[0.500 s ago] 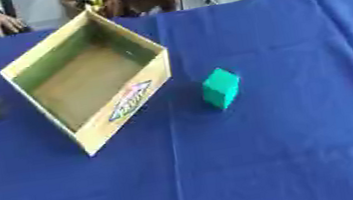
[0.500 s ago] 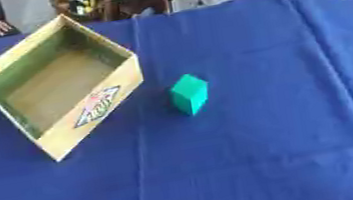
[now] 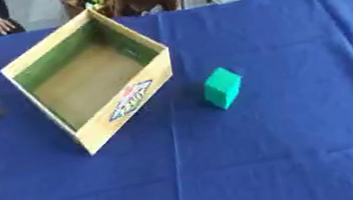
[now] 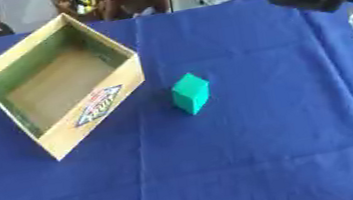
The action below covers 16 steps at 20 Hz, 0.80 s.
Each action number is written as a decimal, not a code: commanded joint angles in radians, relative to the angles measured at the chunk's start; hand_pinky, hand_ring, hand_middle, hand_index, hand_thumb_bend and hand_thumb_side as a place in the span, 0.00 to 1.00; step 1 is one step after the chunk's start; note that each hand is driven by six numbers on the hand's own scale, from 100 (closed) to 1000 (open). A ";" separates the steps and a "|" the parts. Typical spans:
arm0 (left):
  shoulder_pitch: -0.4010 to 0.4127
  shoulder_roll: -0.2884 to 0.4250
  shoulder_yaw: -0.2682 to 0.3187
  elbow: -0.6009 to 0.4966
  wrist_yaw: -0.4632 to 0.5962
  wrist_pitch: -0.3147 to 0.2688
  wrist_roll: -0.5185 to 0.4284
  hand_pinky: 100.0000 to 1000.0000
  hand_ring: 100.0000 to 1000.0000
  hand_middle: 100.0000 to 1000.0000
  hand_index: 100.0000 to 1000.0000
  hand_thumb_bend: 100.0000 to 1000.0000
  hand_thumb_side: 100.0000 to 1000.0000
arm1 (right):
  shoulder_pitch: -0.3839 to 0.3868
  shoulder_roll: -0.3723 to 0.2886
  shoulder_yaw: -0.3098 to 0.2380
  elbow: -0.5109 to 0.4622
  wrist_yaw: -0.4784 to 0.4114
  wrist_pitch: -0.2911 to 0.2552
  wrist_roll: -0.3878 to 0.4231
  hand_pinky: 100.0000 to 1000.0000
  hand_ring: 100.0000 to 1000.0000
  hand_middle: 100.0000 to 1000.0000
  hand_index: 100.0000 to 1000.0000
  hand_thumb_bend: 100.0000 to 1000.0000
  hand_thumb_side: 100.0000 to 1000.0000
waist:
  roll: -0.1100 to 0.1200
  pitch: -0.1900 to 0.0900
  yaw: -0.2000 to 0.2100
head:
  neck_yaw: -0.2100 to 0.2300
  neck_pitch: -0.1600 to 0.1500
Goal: Pick up objects on the table and place them in the box.
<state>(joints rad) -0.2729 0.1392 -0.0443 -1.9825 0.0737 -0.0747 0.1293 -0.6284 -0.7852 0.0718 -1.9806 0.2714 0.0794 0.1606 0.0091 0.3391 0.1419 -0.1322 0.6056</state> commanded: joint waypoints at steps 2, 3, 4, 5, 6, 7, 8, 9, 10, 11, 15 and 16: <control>-0.011 0.008 0.009 -0.017 -0.001 -0.001 0.003 0.66 0.65 0.70 0.80 0.00 1.00 | -0.028 -0.039 0.004 -0.019 0.016 -0.011 0.024 0.80 0.79 0.64 0.83 0.22 0.92 | -0.003 -0.018 0.002 | -0.005 0.005; -0.011 0.008 0.009 -0.017 -0.001 -0.001 0.002 0.66 0.65 0.70 0.80 0.00 1.00 | -0.031 -0.038 0.006 -0.019 0.017 -0.012 0.027 0.80 0.79 0.64 0.83 0.22 0.92 | -0.003 -0.018 0.002 | -0.005 0.004; -0.011 0.008 0.008 -0.017 -0.001 0.000 0.002 0.66 0.65 0.70 0.80 0.00 1.00 | -0.034 -0.038 0.009 -0.019 0.017 -0.013 0.031 0.80 0.80 0.64 0.83 0.23 0.92 | -0.004 -0.017 0.003 | -0.006 0.004; -0.011 0.008 0.008 -0.017 -0.001 0.000 0.001 0.66 0.65 0.70 0.80 0.00 1.00 | -0.038 -0.038 0.015 -0.019 0.019 -0.017 0.039 0.80 0.80 0.64 0.83 0.24 0.92 | -0.004 -0.017 0.003 | -0.006 0.002; -0.010 0.007 0.008 -0.017 -0.001 0.001 0.001 0.66 0.65 0.70 0.80 0.00 1.00 | -0.042 -0.038 0.020 -0.018 0.023 -0.021 0.051 0.81 0.80 0.65 0.84 0.25 0.91 | -0.005 -0.017 0.004 | -0.008 0.001; -0.010 0.007 0.007 -0.017 -0.001 0.001 0.000 0.66 0.65 0.70 0.80 0.00 1.00 | -0.047 -0.039 0.029 -0.013 0.028 -0.029 0.071 0.81 0.81 0.65 0.84 0.27 0.91 | -0.005 -0.017 0.005 | -0.009 -0.001; -0.011 0.006 0.006 -0.017 -0.001 0.002 -0.001 0.66 0.65 0.70 0.80 0.00 1.00 | -0.054 -0.041 0.040 -0.004 0.035 -0.041 0.099 0.81 0.82 0.66 0.84 0.29 0.90 | -0.005 -0.017 0.006 | -0.010 -0.001; -0.011 0.006 0.005 -0.017 -0.001 0.002 -0.002 0.66 0.65 0.70 0.80 0.00 1.00 | -0.063 -0.043 0.051 0.011 0.046 -0.056 0.133 0.81 0.83 0.68 0.85 0.32 0.88 | -0.005 -0.018 0.008 | -0.012 0.000; -0.011 0.006 0.005 -0.017 0.000 0.002 -0.002 0.66 0.65 0.70 0.80 0.00 1.00 | -0.074 -0.045 0.063 0.031 0.059 -0.074 0.173 0.82 0.83 0.68 0.85 0.31 0.83 | -0.006 -0.019 0.010 | -0.015 0.001; -0.011 0.006 0.004 -0.017 0.000 0.002 -0.003 0.66 0.65 0.70 0.80 0.00 1.00 | -0.085 -0.046 0.072 0.052 0.071 -0.090 0.209 0.82 0.83 0.69 0.85 0.31 0.85 | -0.006 -0.020 0.012 | -0.018 0.003; -0.011 0.007 0.003 -0.017 0.002 0.004 -0.005 0.66 0.65 0.70 0.80 0.00 1.00 | -0.135 -0.042 0.104 0.154 0.121 -0.146 0.333 0.82 0.84 0.71 0.87 0.31 0.78 | -0.007 -0.027 0.018 | -0.028 0.011; -0.011 0.007 0.003 -0.017 0.002 0.004 -0.005 0.66 0.65 0.70 0.80 0.00 1.00 | -0.147 -0.041 0.111 0.176 0.130 -0.158 0.357 0.82 0.85 0.72 0.87 0.31 0.77 | -0.008 -0.028 0.019 | -0.029 0.011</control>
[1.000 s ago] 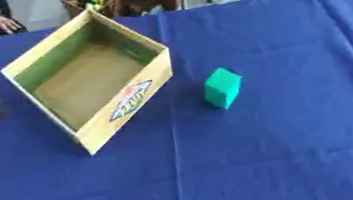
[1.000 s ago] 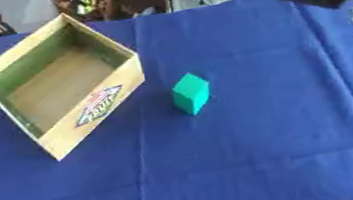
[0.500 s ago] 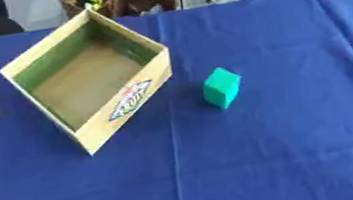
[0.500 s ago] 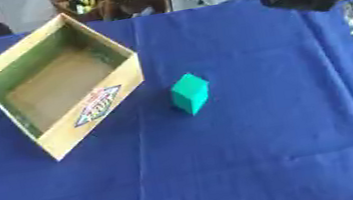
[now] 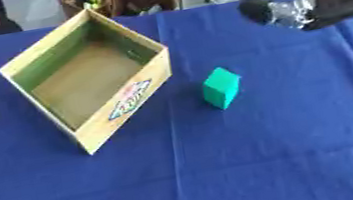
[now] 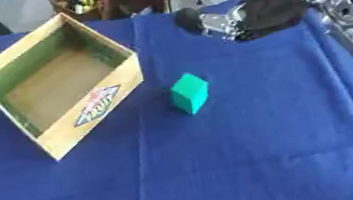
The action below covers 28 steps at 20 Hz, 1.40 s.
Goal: Pick up objects on the table and place them in the box.
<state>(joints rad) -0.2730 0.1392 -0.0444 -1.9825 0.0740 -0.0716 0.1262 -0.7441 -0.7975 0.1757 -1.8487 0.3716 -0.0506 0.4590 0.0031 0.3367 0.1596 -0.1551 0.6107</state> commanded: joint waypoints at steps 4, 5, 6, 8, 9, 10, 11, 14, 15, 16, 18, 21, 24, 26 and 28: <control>-0.012 0.010 0.004 -0.017 0.002 0.000 -0.001 0.66 0.65 0.70 0.80 0.00 1.00 | -0.067 -0.026 0.031 0.110 0.062 -0.087 0.156 0.83 0.87 0.75 0.90 0.36 0.69 | -0.005 -0.028 0.003 | -0.008 0.015; -0.012 0.011 0.004 -0.017 0.002 0.000 -0.001 0.66 0.65 0.70 0.80 0.00 1.00 | -0.074 -0.025 0.036 0.123 0.068 -0.104 0.183 0.83 0.87 0.75 0.90 0.37 0.66 | -0.005 -0.028 0.003 | -0.008 0.019; -0.012 0.011 0.004 -0.017 0.002 0.000 -0.001 0.66 0.65 0.70 0.80 0.00 1.00 | -0.080 -0.024 0.041 0.136 0.075 -0.119 0.213 0.84 0.88 0.76 0.91 0.38 0.65 | -0.006 -0.028 0.003 | -0.009 0.024; -0.012 0.011 0.004 -0.017 0.002 0.001 -0.001 0.66 0.65 0.70 0.80 0.00 1.00 | -0.089 -0.020 0.045 0.158 0.087 -0.144 0.263 0.84 0.88 0.76 0.92 0.40 0.57 | -0.007 -0.028 0.004 | -0.011 0.030; -0.012 0.012 0.004 -0.017 0.002 0.001 -0.001 0.66 0.65 0.70 0.80 0.00 1.00 | -0.095 -0.016 0.048 0.171 0.091 -0.153 0.286 0.84 0.88 0.76 0.92 0.40 0.56 | -0.007 -0.027 0.005 | -0.014 0.034; -0.012 0.012 0.003 -0.017 0.002 0.001 -0.002 0.66 0.65 0.70 0.80 0.00 1.00 | -0.101 -0.013 0.050 0.185 0.096 -0.161 0.307 0.84 0.89 0.77 0.93 0.40 0.53 | -0.007 -0.027 0.006 | -0.018 0.037; -0.012 0.012 0.003 -0.017 0.003 0.001 -0.002 0.66 0.65 0.70 0.80 0.00 1.00 | -0.108 -0.009 0.053 0.200 0.100 -0.168 0.328 0.84 0.89 0.77 0.93 0.40 0.51 | -0.007 -0.028 0.007 | -0.021 0.040; -0.011 0.012 0.002 -0.017 0.003 0.003 -0.004 0.66 0.64 0.70 0.80 0.00 1.00 | -0.127 0.003 0.067 0.245 0.107 -0.198 0.396 0.85 0.90 0.79 0.95 0.45 0.36 | -0.008 -0.028 0.009 | -0.028 0.041; -0.011 0.012 0.002 -0.017 0.003 0.004 -0.004 0.66 0.64 0.70 0.80 0.00 1.00 | -0.132 0.006 0.070 0.260 0.108 -0.209 0.420 0.86 0.91 0.80 0.96 0.47 0.34 | -0.008 -0.028 0.010 | -0.029 0.041; -0.011 0.012 0.002 -0.017 0.003 0.004 -0.004 0.66 0.64 0.70 0.80 0.00 1.00 | -0.136 0.009 0.073 0.272 0.109 -0.221 0.434 0.86 0.91 0.80 0.96 0.48 0.32 | -0.008 -0.028 0.011 | -0.029 0.040; -0.011 0.012 0.001 -0.017 0.004 0.004 -0.005 0.66 0.64 0.70 0.80 0.00 1.00 | -0.142 0.014 0.082 0.294 0.114 -0.247 0.445 0.86 0.91 0.80 0.96 0.51 0.27 | -0.008 -0.027 0.012 | -0.028 0.038; -0.012 0.011 0.000 -0.017 0.004 0.005 -0.006 0.66 0.64 0.70 0.80 0.00 1.00 | -0.155 0.023 0.087 0.320 0.121 -0.277 0.448 0.85 0.90 0.81 0.97 0.51 0.26 | -0.008 -0.025 0.014 | -0.027 0.033; -0.013 0.009 -0.002 -0.017 0.005 0.004 -0.007 0.66 0.64 0.70 0.80 0.00 1.00 | -0.174 0.035 0.095 0.351 0.138 -0.296 0.448 0.85 0.91 0.82 0.97 0.50 0.25 | -0.009 -0.021 0.016 | -0.029 0.030; -0.014 0.008 -0.003 -0.017 0.006 0.004 -0.009 0.66 0.64 0.70 0.80 0.00 1.00 | -0.190 0.047 0.103 0.383 0.161 -0.307 0.448 0.85 0.91 0.83 0.97 0.48 0.24 | -0.010 -0.018 0.021 | -0.032 0.026; -0.015 0.008 -0.003 -0.017 0.006 0.004 -0.010 0.66 0.64 0.70 0.80 0.00 1.00 | -0.202 0.059 0.111 0.418 0.189 -0.322 0.448 0.85 0.91 0.84 0.97 0.48 0.23 | -0.011 -0.015 0.026 | -0.036 0.025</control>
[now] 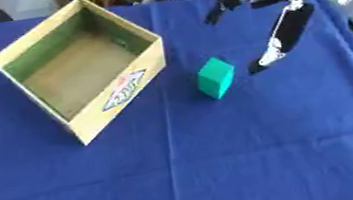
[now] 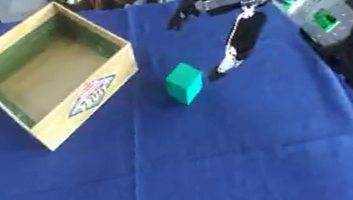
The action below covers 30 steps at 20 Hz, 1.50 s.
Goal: Pick up objects on the table and place them in the box.
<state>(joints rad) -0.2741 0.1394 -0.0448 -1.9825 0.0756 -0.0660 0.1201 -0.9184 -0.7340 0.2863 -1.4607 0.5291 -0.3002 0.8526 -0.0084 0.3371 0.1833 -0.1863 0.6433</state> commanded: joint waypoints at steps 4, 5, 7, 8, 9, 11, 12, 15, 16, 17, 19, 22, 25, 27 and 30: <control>-0.017 0.006 -0.003 -0.017 0.004 -0.002 -0.004 0.66 0.64 0.70 0.80 0.00 1.00 | -0.046 0.018 -0.001 0.083 0.071 -0.099 0.054 0.85 0.91 0.84 0.97 0.46 0.22 | -0.001 -0.007 0.013 | -0.011 -0.011; -0.017 0.005 -0.003 -0.017 0.004 -0.002 -0.005 0.66 0.64 0.70 0.80 0.00 1.00 | -0.049 0.021 -0.001 0.091 0.080 -0.105 0.054 0.85 0.91 0.85 0.97 0.46 0.22 | -0.002 -0.005 0.014 | -0.012 -0.011; -0.018 0.005 -0.002 -0.017 0.004 -0.002 -0.005 0.66 0.64 0.70 0.80 0.00 1.00 | -0.051 0.026 0.001 0.104 0.099 -0.119 0.054 0.85 0.91 0.85 0.97 0.44 0.21 | -0.003 -0.001 0.017 | -0.012 -0.012; -0.019 0.004 -0.002 -0.017 0.004 -0.002 -0.005 0.66 0.64 0.70 0.80 0.00 1.00 | -0.050 0.028 0.005 0.109 0.106 -0.126 0.054 0.85 0.91 0.85 0.97 0.44 0.20 | -0.004 0.000 0.018 | -0.013 -0.012; -0.019 0.004 -0.002 -0.017 0.004 -0.003 -0.005 0.66 0.64 0.70 0.80 0.00 1.00 | -0.048 0.029 0.009 0.115 0.112 -0.133 0.054 0.85 0.91 0.86 0.97 0.44 0.20 | -0.005 0.001 0.019 | -0.013 -0.012; -0.021 0.004 -0.002 -0.017 0.003 -0.003 -0.005 0.66 0.64 0.70 0.80 0.00 1.00 | -0.043 0.029 0.021 0.125 0.121 -0.149 0.054 0.85 0.91 0.86 0.97 0.43 0.19 | -0.007 0.003 0.022 | -0.011 -0.010; -0.021 0.004 -0.001 -0.017 0.003 -0.002 -0.005 0.66 0.64 0.70 0.80 0.00 1.00 | -0.041 0.028 0.026 0.129 0.124 -0.157 0.054 0.86 0.91 0.86 0.97 0.42 0.17 | -0.008 0.003 0.024 | -0.010 -0.009; -0.022 0.004 -0.001 -0.017 0.003 -0.002 -0.005 0.66 0.64 0.70 0.80 0.00 1.00 | -0.039 0.026 0.043 0.138 0.130 -0.185 0.054 0.86 0.92 0.86 0.97 0.41 0.17 | -0.010 0.004 0.026 | -0.009 -0.003; -0.023 0.004 -0.002 -0.017 0.003 -0.002 -0.005 0.66 0.64 0.70 0.80 0.00 1.00 | -0.039 0.024 0.049 0.139 0.133 -0.193 0.054 0.86 0.92 0.87 0.97 0.40 0.17 | -0.010 0.005 0.026 | -0.008 -0.001; -0.024 0.004 -0.002 -0.017 0.004 -0.002 -0.006 0.66 0.64 0.70 0.80 0.00 1.00 | -0.039 0.024 0.052 0.141 0.136 -0.200 0.054 0.86 0.92 0.87 0.97 0.40 0.16 | -0.011 0.005 0.027 | -0.008 0.001; -0.025 0.004 -0.002 -0.017 0.004 -0.001 -0.007 0.66 0.64 0.70 0.80 0.00 1.00 | -0.037 0.023 0.063 0.147 0.142 -0.215 0.054 0.86 0.92 0.86 0.97 0.40 0.15 | -0.011 0.006 0.029 | -0.009 0.006; -0.026 0.004 -0.003 -0.017 0.005 -0.001 -0.008 0.66 0.64 0.70 0.80 0.00 1.00 | -0.034 0.023 0.074 0.153 0.144 -0.233 0.054 0.87 0.92 0.86 0.97 0.40 0.15 | -0.011 0.006 0.029 | -0.009 0.012; -0.027 0.004 -0.003 -0.017 0.005 -0.001 -0.009 0.67 0.64 0.70 0.80 0.00 1.00 | -0.035 0.024 0.078 0.155 0.143 -0.242 0.054 0.87 0.92 0.86 0.97 0.40 0.14 | -0.012 0.007 0.029 | -0.009 0.012; -0.028 0.004 -0.003 -0.017 0.006 -0.001 -0.009 0.67 0.64 0.70 0.80 0.00 1.00 | -0.035 0.025 0.079 0.156 0.142 -0.245 0.054 0.86 0.91 0.84 0.95 0.41 0.14 | -0.012 0.007 0.030 | -0.009 0.012; -0.029 0.003 -0.003 -0.017 0.006 0.000 -0.010 0.67 0.64 0.70 0.80 0.00 1.00 | -0.032 0.027 0.083 0.156 0.143 -0.249 0.054 0.86 0.91 0.82 0.93 0.40 0.13 | -0.013 0.008 0.030 | -0.008 0.011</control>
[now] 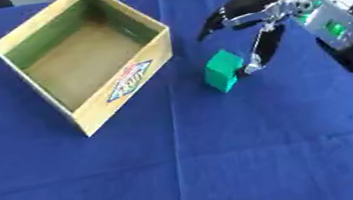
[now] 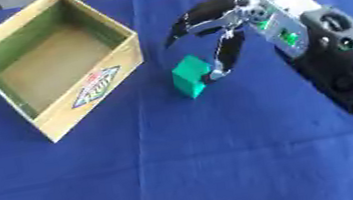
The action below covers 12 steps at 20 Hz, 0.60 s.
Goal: Pick up objects on the table and place them in the box.
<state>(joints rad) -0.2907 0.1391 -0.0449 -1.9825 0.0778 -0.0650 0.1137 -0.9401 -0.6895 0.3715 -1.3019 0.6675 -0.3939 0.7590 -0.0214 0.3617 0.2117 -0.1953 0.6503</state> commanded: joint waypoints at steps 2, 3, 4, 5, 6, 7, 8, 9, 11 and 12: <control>-0.013 0.002 -0.003 -0.017 0.004 -0.001 -0.003 0.67 0.64 0.70 0.80 0.00 1.00 | -0.008 -0.017 0.001 0.001 0.011 -0.157 0.148 0.85 0.90 0.78 0.89 0.40 0.12 | -0.001 -0.016 0.003 | 0.001 0.004; -0.013 0.002 -0.003 -0.017 0.004 -0.001 -0.003 0.67 0.64 0.70 0.80 0.00 1.00 | -0.007 -0.016 0.002 0.004 0.014 -0.158 0.148 0.85 0.90 0.77 0.88 0.40 0.12 | -0.001 -0.015 0.004 | 0.001 0.005; -0.013 0.002 -0.003 -0.017 0.004 -0.001 -0.003 0.67 0.64 0.70 0.80 0.00 1.00 | -0.006 -0.016 0.002 0.008 0.017 -0.158 0.148 0.85 0.89 0.74 0.84 0.39 0.12 | -0.002 -0.015 0.005 | 0.001 0.007; -0.014 0.002 -0.003 -0.017 0.004 -0.001 -0.003 0.67 0.64 0.70 0.80 0.00 1.00 | -0.006 -0.015 0.003 0.011 0.018 -0.159 0.148 0.84 0.88 0.72 0.83 0.39 0.12 | -0.002 -0.015 0.006 | 0.001 0.010; -0.014 0.002 -0.002 -0.017 0.004 -0.001 -0.003 0.67 0.64 0.70 0.80 0.00 1.00 | -0.006 -0.014 0.005 0.015 0.019 -0.161 0.148 0.84 0.88 0.72 0.82 0.39 0.11 | -0.003 -0.015 0.006 | 0.001 0.012; -0.014 0.002 -0.002 -0.017 0.004 -0.001 -0.003 0.67 0.64 0.70 0.80 0.00 1.00 | -0.006 -0.013 0.007 0.018 0.020 -0.163 0.148 0.84 0.88 0.72 0.82 0.38 0.11 | -0.003 -0.015 0.006 | 0.002 0.014; -0.015 0.001 -0.002 -0.017 0.004 -0.001 -0.003 0.67 0.64 0.70 0.80 0.00 1.00 | -0.006 -0.012 0.008 0.021 0.021 -0.164 0.148 0.84 0.88 0.71 0.81 0.38 0.10 | -0.004 -0.015 0.007 | 0.002 0.016; -0.015 0.001 -0.003 -0.017 0.005 -0.001 -0.004 0.67 0.64 0.70 0.80 0.00 1.00 | -0.006 -0.010 0.011 0.025 0.020 -0.167 0.148 0.84 0.87 0.69 0.80 0.37 0.10 | -0.004 -0.015 0.007 | 0.002 0.019; -0.015 0.001 -0.002 -0.017 0.004 -0.001 -0.004 0.67 0.64 0.70 0.80 0.00 1.00 | -0.003 -0.008 0.018 0.033 0.014 -0.172 0.148 0.84 0.87 0.68 0.79 0.38 0.09 | -0.005 -0.015 0.008 | 0.003 0.022; -0.015 0.001 -0.002 -0.017 0.004 -0.001 -0.003 0.67 0.64 0.70 0.80 0.00 1.00 | -0.002 -0.007 0.020 0.037 0.011 -0.173 0.148 0.84 0.86 0.67 0.78 0.38 0.09 | -0.005 -0.015 0.008 | 0.003 0.024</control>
<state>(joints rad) -0.2937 0.1389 -0.0449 -1.9825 0.0779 -0.0644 0.1130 -0.9311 -0.6816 0.3956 -1.2639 0.6808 -0.4036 0.7493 -0.0276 0.3644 0.2188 -0.1943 0.6673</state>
